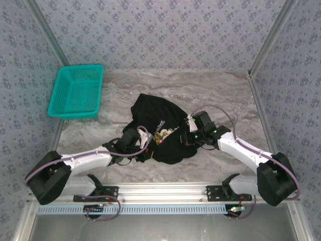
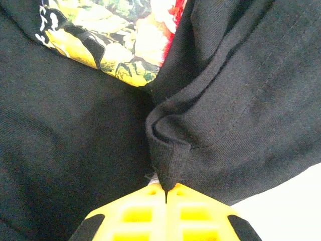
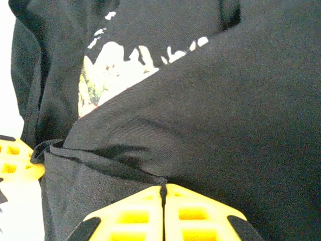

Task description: Fold the inside-out t-shirt

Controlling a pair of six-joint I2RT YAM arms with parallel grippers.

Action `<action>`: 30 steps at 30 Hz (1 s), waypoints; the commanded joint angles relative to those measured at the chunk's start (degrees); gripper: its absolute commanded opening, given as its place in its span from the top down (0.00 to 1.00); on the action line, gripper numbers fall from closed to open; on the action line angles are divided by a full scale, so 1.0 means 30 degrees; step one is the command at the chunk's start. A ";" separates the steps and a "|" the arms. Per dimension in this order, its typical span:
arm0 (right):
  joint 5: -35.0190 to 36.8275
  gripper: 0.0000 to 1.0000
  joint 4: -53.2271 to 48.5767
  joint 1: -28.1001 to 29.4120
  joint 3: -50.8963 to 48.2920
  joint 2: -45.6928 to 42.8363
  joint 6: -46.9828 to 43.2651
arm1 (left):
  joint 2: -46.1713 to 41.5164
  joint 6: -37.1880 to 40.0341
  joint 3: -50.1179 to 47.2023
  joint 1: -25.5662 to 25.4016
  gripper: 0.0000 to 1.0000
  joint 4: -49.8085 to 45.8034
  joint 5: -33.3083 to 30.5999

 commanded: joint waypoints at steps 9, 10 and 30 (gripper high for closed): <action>-0.2592 1.00 0.0984 -0.2386 0.0447 -0.5886 -0.3421 | -0.5353 0.0088 0.0271 0.0854 1.00 0.0854 -0.1267; -0.2605 1.00 0.1072 -0.2591 0.0447 -0.6210 -0.3525 | -0.5855 0.0087 0.0305 0.0983 1.00 0.1151 -0.1269; 1.5135 0.49 -0.8617 -0.4875 0.5609 -0.9073 -0.2194 | 0.3593 0.5236 1.1827 -0.3945 0.53 -0.2547 0.3813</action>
